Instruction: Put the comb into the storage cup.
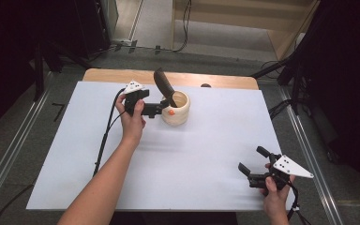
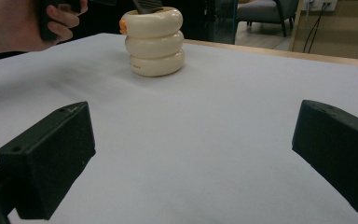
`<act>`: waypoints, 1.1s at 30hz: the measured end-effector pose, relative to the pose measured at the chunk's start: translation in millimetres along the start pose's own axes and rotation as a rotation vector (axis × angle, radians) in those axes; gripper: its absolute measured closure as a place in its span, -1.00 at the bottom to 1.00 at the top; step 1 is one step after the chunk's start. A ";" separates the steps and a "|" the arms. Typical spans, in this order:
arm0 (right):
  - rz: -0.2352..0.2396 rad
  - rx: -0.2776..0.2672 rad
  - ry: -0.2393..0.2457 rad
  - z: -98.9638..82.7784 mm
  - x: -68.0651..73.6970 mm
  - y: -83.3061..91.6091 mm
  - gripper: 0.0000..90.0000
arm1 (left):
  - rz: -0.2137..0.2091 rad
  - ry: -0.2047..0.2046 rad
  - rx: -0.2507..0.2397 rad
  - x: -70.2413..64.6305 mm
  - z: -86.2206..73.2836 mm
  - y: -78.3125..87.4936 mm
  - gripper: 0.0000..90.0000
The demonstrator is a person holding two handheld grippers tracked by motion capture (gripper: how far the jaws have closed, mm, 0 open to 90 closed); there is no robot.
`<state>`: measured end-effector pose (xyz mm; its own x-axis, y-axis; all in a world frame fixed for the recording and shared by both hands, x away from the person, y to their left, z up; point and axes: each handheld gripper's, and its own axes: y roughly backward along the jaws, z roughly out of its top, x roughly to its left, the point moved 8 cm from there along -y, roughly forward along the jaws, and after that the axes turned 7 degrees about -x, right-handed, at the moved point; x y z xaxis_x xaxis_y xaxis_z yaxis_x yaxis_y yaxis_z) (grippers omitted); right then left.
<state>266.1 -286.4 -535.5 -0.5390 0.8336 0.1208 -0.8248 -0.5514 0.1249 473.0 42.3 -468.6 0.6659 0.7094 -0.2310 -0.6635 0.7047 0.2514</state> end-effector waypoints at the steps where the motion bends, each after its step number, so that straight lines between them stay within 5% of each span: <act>1: 0.000 0.001 0.001 0.0 -0.1 0.0 -1.00 | 0.000 -0.004 -0.003 -0.4 -0.4 1.8 -1.00; 33: -0.004 0.008 0.004 -0.7 0.8 -0.2 -1.00 | 0.003 -0.078 -0.046 -13.2 -16.5 62.8 -1.00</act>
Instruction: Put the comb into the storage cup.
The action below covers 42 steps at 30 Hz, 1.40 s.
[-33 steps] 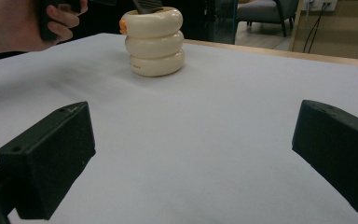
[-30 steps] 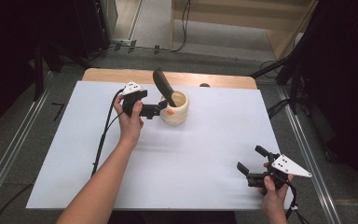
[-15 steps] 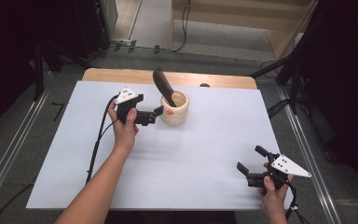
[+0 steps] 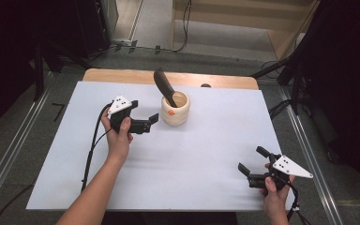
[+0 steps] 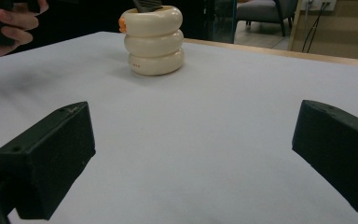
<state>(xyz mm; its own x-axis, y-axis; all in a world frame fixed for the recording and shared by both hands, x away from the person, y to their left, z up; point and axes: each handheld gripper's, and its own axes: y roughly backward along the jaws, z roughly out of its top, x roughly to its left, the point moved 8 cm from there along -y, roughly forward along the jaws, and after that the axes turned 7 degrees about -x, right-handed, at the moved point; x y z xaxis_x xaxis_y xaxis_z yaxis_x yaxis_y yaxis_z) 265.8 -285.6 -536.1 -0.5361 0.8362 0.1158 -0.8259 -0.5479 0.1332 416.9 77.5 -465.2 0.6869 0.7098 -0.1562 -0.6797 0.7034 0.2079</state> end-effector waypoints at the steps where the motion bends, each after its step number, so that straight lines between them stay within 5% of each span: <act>1: -0.001 -0.001 0.002 0.1 -0.3 -0.1 -1.00 | -0.002 -0.003 -0.005 -0.3 -0.2 2.0 -1.00; 18: -0.001 0.000 0.007 -0.1 -0.1 -0.5 -1.00 | 0.013 -0.004 -0.031 -1.3 -9.9 36.8 -1.00; 42: -0.008 0.004 0.008 -0.6 0.2 -0.9 -1.00 | 0.066 -0.023 -0.026 15.0 -36.3 85.5 -1.00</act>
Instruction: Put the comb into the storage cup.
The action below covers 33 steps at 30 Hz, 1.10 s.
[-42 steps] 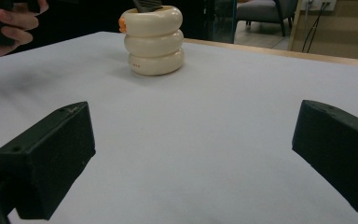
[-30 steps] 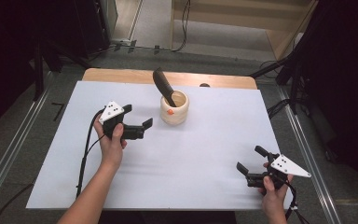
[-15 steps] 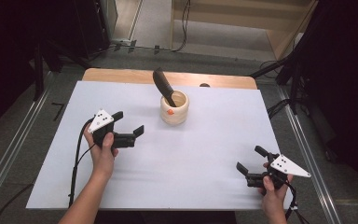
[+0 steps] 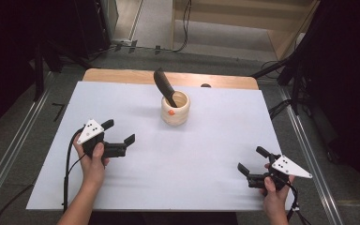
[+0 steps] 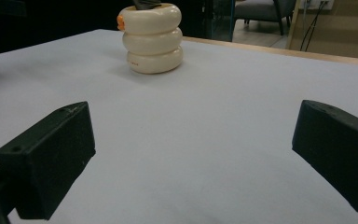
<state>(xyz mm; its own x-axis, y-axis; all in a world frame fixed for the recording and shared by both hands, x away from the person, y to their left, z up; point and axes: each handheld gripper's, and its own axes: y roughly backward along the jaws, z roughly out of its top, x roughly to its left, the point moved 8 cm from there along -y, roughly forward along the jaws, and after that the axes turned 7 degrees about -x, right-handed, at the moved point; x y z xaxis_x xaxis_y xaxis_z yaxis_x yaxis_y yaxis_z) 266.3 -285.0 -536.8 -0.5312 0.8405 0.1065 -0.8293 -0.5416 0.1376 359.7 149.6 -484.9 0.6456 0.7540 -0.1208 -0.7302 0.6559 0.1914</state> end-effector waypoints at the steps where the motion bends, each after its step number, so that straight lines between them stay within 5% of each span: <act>1: 0.000 0.000 0.000 0.0 0.0 0.0 -1.00 | 0.003 -0.002 -0.003 0.5 -0.6 2.1 -1.00; 11: -0.003 0.003 0.003 -0.3 0.1 0.0 -1.00 | 0.031 -0.026 0.008 8.5 -12.6 23.2 -1.00; 33: -0.019 0.007 0.006 -0.9 -0.7 -0.2 -1.00 | 0.066 -0.007 -0.002 29.8 -30.9 76.1 -1.00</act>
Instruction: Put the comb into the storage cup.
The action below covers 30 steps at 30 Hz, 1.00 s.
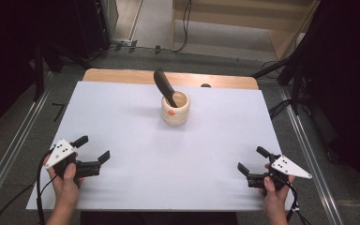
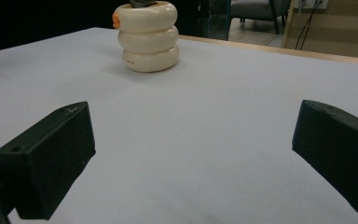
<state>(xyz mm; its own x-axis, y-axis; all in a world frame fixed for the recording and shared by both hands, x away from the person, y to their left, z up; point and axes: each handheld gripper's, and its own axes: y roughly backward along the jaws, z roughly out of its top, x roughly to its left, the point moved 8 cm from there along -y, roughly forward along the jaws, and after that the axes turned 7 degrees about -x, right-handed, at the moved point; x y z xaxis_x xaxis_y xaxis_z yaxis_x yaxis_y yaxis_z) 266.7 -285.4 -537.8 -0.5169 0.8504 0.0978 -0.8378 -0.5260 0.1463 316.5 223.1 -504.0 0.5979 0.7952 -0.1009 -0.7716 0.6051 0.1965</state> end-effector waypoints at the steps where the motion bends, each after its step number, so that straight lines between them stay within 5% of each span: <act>1: -0.001 0.001 -0.002 0.0 0.1 -0.1 -1.00 | 0.004 0.001 0.001 1.6 -1.2 3.0 -1.00; 19: -0.016 -0.001 -0.008 -0.3 -2.0 0.1 -1.00 | 0.057 0.002 -0.025 31.4 -14.9 45.4 -1.00; 25: -0.012 -0.004 -0.011 -0.2 -2.5 0.3 -1.00 | 0.032 0.061 -0.039 36.7 -18.1 45.0 -1.00; 30: -0.014 -0.003 -0.005 -0.2 -2.4 -0.6 -1.00 | 0.023 0.041 -0.037 33.2 -18.7 44.1 -1.00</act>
<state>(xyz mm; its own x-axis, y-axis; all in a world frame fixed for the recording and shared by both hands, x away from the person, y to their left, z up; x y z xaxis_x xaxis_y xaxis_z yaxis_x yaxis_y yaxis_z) 268.5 -287.2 -538.3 -0.5043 0.8577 0.1003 -0.8455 -0.5140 0.1446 298.2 277.0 -516.9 0.5713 0.8093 -0.1364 -0.7930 0.5872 0.1626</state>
